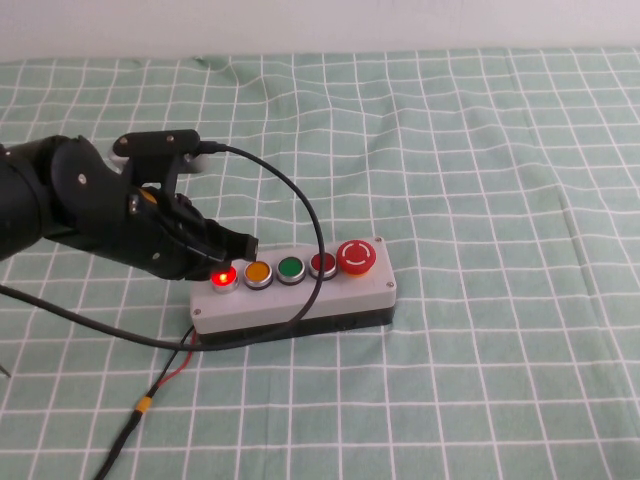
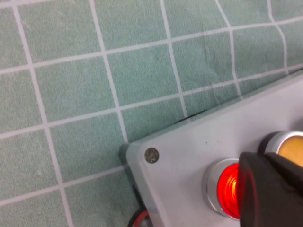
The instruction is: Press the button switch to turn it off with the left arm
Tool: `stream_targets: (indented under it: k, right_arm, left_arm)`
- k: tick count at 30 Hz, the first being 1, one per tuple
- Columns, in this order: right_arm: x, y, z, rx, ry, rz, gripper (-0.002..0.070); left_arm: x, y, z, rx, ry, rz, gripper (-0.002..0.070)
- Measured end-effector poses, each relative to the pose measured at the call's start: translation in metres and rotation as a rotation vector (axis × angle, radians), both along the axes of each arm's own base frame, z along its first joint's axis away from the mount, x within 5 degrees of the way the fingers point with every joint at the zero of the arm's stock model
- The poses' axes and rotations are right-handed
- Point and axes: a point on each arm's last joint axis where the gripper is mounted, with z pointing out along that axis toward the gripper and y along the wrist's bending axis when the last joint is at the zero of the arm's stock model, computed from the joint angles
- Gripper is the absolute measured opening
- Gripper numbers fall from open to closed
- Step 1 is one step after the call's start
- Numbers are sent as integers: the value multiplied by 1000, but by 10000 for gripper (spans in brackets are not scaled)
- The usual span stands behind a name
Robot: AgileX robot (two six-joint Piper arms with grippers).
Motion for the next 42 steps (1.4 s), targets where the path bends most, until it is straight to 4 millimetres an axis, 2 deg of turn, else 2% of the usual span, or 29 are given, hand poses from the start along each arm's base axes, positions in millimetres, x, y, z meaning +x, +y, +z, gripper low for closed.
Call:
stream_targets:
  k: [8, 12, 16, 18, 23, 28, 36, 42]
  right_arm:
    - [0, 0, 0, 0, 0, 0, -18]
    - [0, 0, 0, 0, 0, 0, -18]
    - [0, 0, 0, 0, 0, 0, -18]
    - [0, 0, 0, 0, 0, 0, -18]
    - [0, 0, 0, 0, 0, 0, -18]
    - [0, 0, 0, 0, 0, 0, -18]
    - [0, 0, 0, 0, 0, 0, -18]
    - [0, 0, 0, 0, 0, 0, -18]
  left_arm:
    - [-4, 2, -5, -15, -21, 25, -3]
    - [-8, 4, 3, -11, -30, 12, -3]
    - [-20, 8, 30, 4, -76, -21, -3]
    - [-30, 12, 56, -7, -153, -31, -2]
    - [-72, 28, 120, -53, -366, -37, -2]
    - [-121, 47, 158, -39, -490, -55, -2]
    - [-196, 77, 184, -30, -553, -25, -2]
    - [-253, 100, 192, -53, -610, 31, -2]
